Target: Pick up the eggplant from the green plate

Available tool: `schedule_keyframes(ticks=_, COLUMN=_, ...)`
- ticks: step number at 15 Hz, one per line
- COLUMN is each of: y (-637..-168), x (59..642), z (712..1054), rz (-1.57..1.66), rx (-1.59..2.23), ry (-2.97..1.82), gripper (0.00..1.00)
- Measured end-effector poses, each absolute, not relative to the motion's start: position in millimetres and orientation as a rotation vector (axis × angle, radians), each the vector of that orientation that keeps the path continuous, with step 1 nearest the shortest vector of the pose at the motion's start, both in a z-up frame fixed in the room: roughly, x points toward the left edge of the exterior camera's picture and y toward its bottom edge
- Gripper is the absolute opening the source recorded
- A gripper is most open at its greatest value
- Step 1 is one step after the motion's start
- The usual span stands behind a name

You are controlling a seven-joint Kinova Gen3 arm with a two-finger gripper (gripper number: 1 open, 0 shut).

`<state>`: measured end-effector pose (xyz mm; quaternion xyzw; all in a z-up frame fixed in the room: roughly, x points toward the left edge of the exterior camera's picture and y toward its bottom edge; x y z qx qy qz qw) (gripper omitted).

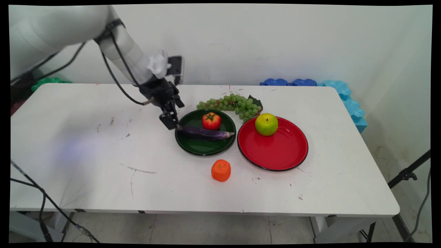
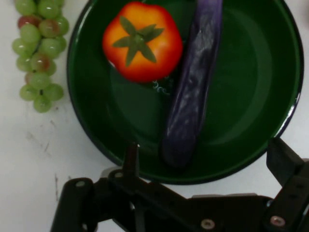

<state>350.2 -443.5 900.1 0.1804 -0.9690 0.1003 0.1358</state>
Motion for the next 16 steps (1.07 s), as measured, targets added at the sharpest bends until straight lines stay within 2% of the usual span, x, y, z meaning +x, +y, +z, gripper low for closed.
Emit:
schedule_keyframes(ticks=6, y=-467, x=330, z=858, rz=0.229, rx=0.428, ry=-2.855, gripper=1.00)
schedule_keyframes(ticks=15, y=-482, x=316, z=828, rz=0.171, rx=0.361, ry=-2.873, gripper=1.00)
schedule_keyframes(ticks=16, y=-483, x=315, z=826, rz=0.167, rx=0.356, ry=-2.872, gripper=0.00)
